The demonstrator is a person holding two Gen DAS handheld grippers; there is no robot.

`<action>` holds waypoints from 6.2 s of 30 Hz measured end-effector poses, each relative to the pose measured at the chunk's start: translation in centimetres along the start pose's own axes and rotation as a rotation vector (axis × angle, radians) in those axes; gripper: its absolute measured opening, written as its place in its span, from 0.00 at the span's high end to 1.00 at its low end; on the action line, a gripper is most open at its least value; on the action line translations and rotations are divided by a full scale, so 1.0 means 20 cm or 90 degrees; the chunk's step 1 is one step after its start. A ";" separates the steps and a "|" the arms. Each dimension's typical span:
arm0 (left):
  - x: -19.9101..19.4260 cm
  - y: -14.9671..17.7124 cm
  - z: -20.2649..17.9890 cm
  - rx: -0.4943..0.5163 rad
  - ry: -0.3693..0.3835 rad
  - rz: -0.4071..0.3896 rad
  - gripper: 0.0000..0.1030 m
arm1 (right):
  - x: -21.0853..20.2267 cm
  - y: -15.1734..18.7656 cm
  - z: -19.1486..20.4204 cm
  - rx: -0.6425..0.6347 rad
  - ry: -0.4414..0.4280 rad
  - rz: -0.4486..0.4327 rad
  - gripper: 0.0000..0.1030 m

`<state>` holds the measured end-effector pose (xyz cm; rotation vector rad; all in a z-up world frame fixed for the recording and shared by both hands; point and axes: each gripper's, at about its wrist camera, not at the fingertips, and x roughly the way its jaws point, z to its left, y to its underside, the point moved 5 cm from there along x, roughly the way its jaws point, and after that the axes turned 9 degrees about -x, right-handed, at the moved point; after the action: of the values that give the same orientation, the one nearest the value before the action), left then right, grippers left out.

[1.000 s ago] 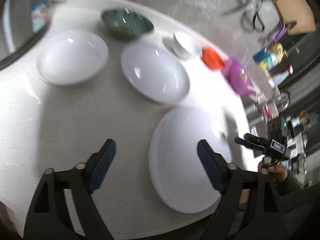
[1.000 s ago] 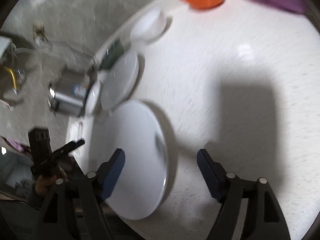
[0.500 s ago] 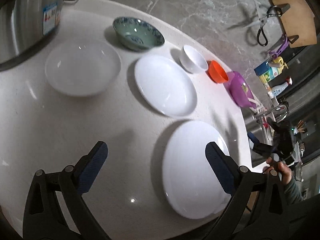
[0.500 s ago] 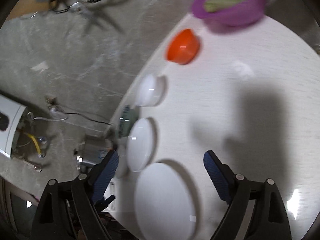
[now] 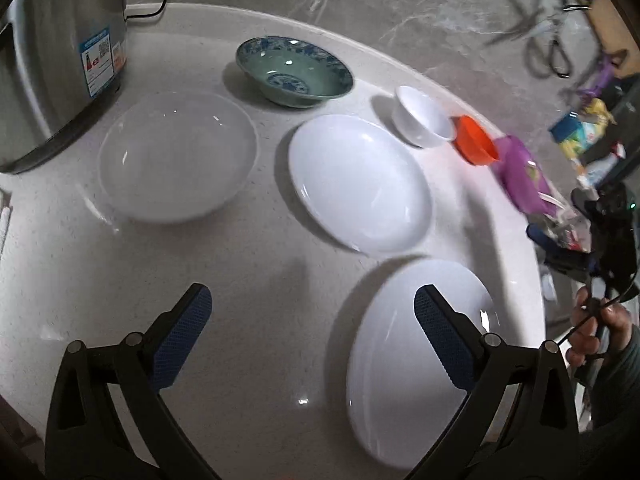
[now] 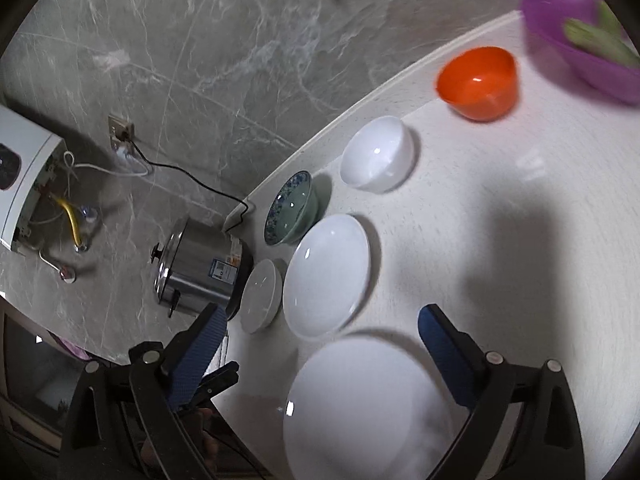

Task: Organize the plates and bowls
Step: 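Move both grippers to the rim of another white plate, then close both grippers on the white plate rim and lift it, then lower the held white plate onto the large white plate, then open both grippers and pull them back from the stacked plates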

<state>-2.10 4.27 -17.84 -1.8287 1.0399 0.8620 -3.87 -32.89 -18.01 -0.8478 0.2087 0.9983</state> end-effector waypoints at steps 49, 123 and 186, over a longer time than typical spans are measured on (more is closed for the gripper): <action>0.63 -0.45 -0.07 -0.090 0.003 0.080 0.70 | 0.88 -0.19 -0.18 -0.088 0.030 0.297 0.59; -0.03 0.37 -0.29 -0.002 0.015 0.181 0.88 | 0.15 0.33 0.05 -0.042 0.085 0.354 0.90; 0.21 0.56 -0.30 0.104 -0.063 0.101 0.69 | 0.22 0.65 0.07 -0.362 0.261 0.366 0.47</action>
<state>-9.44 -5.85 -22.59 -1.5681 1.1679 0.9238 -12.25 -25.62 -26.36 -1.5684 0.5564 1.4424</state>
